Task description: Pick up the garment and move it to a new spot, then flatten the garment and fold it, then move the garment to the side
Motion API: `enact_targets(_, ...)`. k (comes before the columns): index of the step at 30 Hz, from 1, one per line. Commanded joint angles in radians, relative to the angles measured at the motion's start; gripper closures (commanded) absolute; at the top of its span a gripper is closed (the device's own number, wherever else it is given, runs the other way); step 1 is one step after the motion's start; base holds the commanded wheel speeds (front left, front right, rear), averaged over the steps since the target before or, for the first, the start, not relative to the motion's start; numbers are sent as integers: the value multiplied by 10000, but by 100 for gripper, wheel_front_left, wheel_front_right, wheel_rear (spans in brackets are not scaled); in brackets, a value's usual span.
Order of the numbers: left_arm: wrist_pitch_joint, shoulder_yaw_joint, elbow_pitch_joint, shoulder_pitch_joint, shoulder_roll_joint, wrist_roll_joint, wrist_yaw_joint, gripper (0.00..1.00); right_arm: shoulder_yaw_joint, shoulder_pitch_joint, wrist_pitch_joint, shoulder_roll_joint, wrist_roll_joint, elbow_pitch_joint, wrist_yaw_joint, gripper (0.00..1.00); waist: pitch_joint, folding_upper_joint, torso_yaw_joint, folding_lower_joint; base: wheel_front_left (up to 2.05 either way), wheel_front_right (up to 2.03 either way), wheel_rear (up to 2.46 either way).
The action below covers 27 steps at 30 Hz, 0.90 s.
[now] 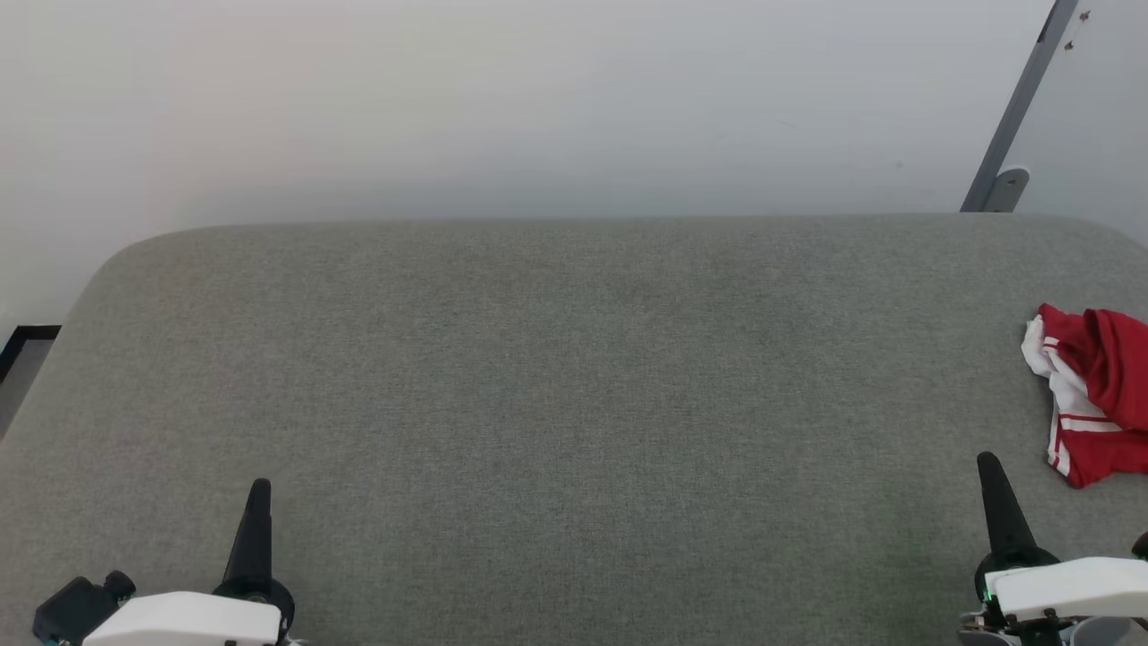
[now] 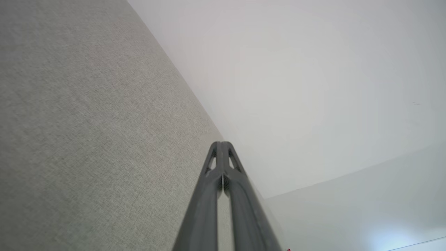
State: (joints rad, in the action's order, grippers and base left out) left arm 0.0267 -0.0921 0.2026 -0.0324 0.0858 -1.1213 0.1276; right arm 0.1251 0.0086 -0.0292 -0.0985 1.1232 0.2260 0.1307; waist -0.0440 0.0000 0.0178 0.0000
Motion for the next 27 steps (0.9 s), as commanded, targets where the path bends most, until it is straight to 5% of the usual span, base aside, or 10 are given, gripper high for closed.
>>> enact_targets(1,-95,-44,-65,316,-7,-344,28,100,-24,-288,110,6,340,-84,1,100,16,0,-6,0,0,0,0)
enact_targets(27,-718,-142,168,853,-165,-2442,39,100,-68,-715,747,229,2455,46,1,100,196,0,-74,0,0,0,0)
